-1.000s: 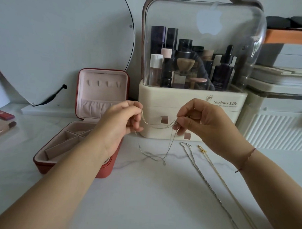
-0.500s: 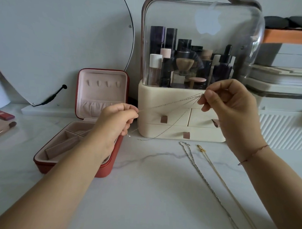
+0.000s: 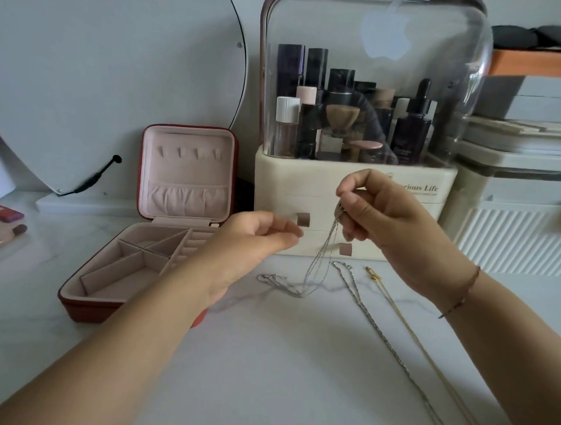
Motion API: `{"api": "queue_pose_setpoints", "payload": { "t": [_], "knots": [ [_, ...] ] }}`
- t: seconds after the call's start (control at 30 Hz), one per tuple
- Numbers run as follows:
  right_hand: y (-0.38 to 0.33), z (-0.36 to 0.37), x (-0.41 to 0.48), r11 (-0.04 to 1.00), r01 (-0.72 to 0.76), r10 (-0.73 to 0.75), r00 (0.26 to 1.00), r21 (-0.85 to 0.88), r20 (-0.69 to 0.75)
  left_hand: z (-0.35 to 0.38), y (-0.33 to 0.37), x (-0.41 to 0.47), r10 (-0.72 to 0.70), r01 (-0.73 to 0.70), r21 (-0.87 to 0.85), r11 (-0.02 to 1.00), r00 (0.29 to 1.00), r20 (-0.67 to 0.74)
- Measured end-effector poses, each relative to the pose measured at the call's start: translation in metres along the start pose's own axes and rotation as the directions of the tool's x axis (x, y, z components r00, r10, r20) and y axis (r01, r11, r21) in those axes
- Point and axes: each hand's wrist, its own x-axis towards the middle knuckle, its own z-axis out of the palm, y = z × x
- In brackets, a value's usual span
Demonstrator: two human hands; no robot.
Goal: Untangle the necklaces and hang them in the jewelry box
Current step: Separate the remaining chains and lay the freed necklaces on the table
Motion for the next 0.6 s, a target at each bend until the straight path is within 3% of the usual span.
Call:
{"api": "queue_pose_setpoints", "payload": {
  "t": [0.17,0.3,0.6],
  "knots": [
    [0.004,0.008,-0.003,0.997,-0.005,0.010,0.998,-0.082,0.064,0.011,0.004,-0.003,0.050,0.024,-0.324,0.946,0.975,0.216],
    [0.006,0.008,-0.003,0.983,0.011,0.004,0.997,-0.184,0.081,0.014,0.004,-0.005,0.015,0.091,-0.380,0.920,0.964,0.267],
    [0.005,0.015,-0.005,0.979,0.012,-0.003,0.999,-0.205,0.042,0.019,0.003,-0.005,-0.027,0.114,-0.390,0.914,0.975,0.222]
  ]
}}
